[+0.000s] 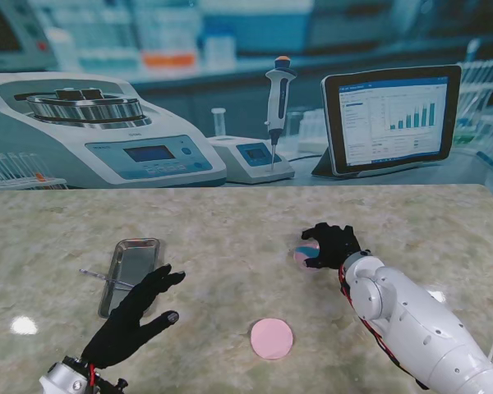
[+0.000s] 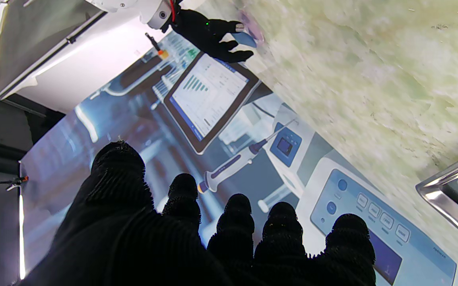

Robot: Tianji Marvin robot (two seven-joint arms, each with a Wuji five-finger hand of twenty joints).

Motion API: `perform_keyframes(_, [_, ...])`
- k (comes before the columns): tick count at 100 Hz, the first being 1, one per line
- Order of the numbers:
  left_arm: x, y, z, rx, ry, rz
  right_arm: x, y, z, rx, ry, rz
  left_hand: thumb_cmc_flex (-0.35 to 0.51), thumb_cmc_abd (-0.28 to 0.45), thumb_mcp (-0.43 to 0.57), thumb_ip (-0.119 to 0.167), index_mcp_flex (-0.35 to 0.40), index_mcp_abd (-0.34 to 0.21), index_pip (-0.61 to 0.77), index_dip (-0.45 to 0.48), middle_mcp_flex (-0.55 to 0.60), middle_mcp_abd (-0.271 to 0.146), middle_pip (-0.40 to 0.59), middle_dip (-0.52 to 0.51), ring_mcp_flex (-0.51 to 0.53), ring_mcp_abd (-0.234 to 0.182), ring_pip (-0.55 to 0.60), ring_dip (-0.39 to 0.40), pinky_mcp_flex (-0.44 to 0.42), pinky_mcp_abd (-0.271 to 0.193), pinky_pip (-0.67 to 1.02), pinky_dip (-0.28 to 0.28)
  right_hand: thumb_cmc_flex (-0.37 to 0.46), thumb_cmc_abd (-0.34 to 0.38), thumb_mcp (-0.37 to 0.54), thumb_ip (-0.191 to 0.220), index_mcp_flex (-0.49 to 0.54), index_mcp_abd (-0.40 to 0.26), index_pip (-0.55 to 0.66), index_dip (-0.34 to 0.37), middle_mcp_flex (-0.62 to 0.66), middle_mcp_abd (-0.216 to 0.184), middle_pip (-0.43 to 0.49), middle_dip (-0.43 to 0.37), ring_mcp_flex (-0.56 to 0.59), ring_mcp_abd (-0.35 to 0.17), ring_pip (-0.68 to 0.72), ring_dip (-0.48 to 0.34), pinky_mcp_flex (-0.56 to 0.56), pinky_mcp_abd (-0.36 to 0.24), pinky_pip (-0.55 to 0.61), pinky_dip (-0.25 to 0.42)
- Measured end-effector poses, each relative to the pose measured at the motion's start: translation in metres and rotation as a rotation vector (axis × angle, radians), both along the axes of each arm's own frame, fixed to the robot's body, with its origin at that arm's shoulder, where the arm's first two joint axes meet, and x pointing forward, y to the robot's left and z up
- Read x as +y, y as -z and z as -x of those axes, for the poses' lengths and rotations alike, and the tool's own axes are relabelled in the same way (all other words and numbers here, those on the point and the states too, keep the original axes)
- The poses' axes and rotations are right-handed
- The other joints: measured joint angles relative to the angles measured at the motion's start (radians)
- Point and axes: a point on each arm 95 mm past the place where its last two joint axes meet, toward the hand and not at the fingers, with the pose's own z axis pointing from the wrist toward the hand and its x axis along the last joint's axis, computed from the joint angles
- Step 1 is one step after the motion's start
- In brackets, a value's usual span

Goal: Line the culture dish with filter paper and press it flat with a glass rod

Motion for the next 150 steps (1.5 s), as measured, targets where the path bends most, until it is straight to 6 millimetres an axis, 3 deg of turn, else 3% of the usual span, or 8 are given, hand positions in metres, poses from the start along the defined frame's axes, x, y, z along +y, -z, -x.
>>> perform_keyframes(23, [0.000, 0.000, 0.000, 0.001, 0.000, 0.000, 0.000, 0.001, 0.000, 0.039, 0.013, -0.018, 0.000, 0.000, 0.000, 0.000, 0.000, 0.000, 0.000, 0.000, 0.000, 0.000, 0.000, 0.000, 0.000, 0.000, 0.000, 0.000, 0.000, 0.000, 0.000, 0.000, -0.038, 0.001, -0.018, 0.000, -0.011, 0.051, -0.035, -0.012, -0.005, 0.013, -0.036, -0.008, -0.009, 0.000, 0.000, 0.000, -0.006, 0.000, -0.006, 0.001])
perform_keyframes(48, [0.001, 0.000, 0.000, 0.000, -0.003, 0.000, 0.001, -0.001, 0.000, 0.053, 0.032, -0.024, 0.000, 0.000, 0.000, 0.000, 0.000, 0.000, 0.000, 0.000, 0.000, 0.000, 0.000, 0.000, 0.000, 0.000, 0.000, 0.000, 0.000, 0.000, 0.000, 0.000, -0.080, 0.027, -0.116, 0.000, -0.022, 0.121, -0.098, -0.007, -0.007, 0.044, -0.089, -0.022, -0.019, 0.023, -0.014, 0.001, -0.012, -0.001, -0.019, 0.012])
perform_keyframes(88, [0.002, 0.000, 0.000, 0.000, -0.006, 0.002, -0.001, -0.006, 0.001, 0.038, 0.053, -0.027, 0.000, 0.000, 0.000, 0.000, 0.000, 0.000, 0.000, 0.000, 0.000, 0.000, 0.000, 0.000, 0.000, 0.000, 0.000, 0.000, 0.000, 0.000, 0.000, 0.000, -0.081, 0.039, -0.121, 0.000, -0.022, 0.129, -0.110, -0.014, -0.007, 0.051, -0.091, -0.027, -0.019, 0.033, -0.018, 0.001, -0.018, -0.001, -0.029, 0.014])
perform_keyframes(119, [0.001, 0.000, 0.001, 0.004, -0.005, 0.013, 0.007, -0.036, 0.020, -0.049, 0.026, -0.080, 0.000, 0.000, 0.000, 0.000, 0.000, 0.000, 0.000, 0.000, 0.000, 0.000, 0.000, 0.000, 0.000, 0.000, 0.000, 0.000, 0.000, 0.000, 0.000, 0.000, -0.081, 0.062, -0.121, 0.001, -0.022, 0.112, -0.110, -0.006, -0.007, 0.051, -0.099, -0.027, -0.029, 0.037, -0.060, 0.001, -0.021, 0.006, -0.062, 0.014])
perform_keyframes(130, [0.000, 0.001, 0.001, 0.006, -0.003, 0.019, 0.013, -0.049, 0.031, -0.076, 0.015, -0.122, 0.000, 0.000, 0.000, 0.000, 0.000, 0.000, 0.000, 0.000, 0.000, 0.000, 0.000, 0.000, 0.000, 0.000, 0.000, 0.000, 0.000, 0.000, 0.000, 0.000, -0.069, 0.076, -0.126, 0.019, -0.039, 0.109, -0.123, 0.003, -0.007, 0.051, -0.105, -0.035, -0.029, 0.038, -0.061, 0.001, -0.021, 0.007, -0.074, 0.013])
perform_keyframes(150, [-0.001, 0.002, 0.002, 0.009, 0.000, 0.034, 0.029, -0.067, 0.056, -0.100, -0.028, -0.190, 0.000, 0.000, 0.000, 0.000, 0.000, 0.000, 0.000, 0.000, 0.000, 0.000, 0.000, 0.000, 0.000, 0.000, 0.000, 0.000, 0.000, 0.000, 0.000, 0.000, -0.023, 0.148, -0.177, 0.039, -0.064, 0.101, -0.121, 0.013, -0.013, 0.051, -0.163, -0.064, -0.030, 0.043, -0.106, -0.017, -0.021, 0.017, -0.088, 0.011])
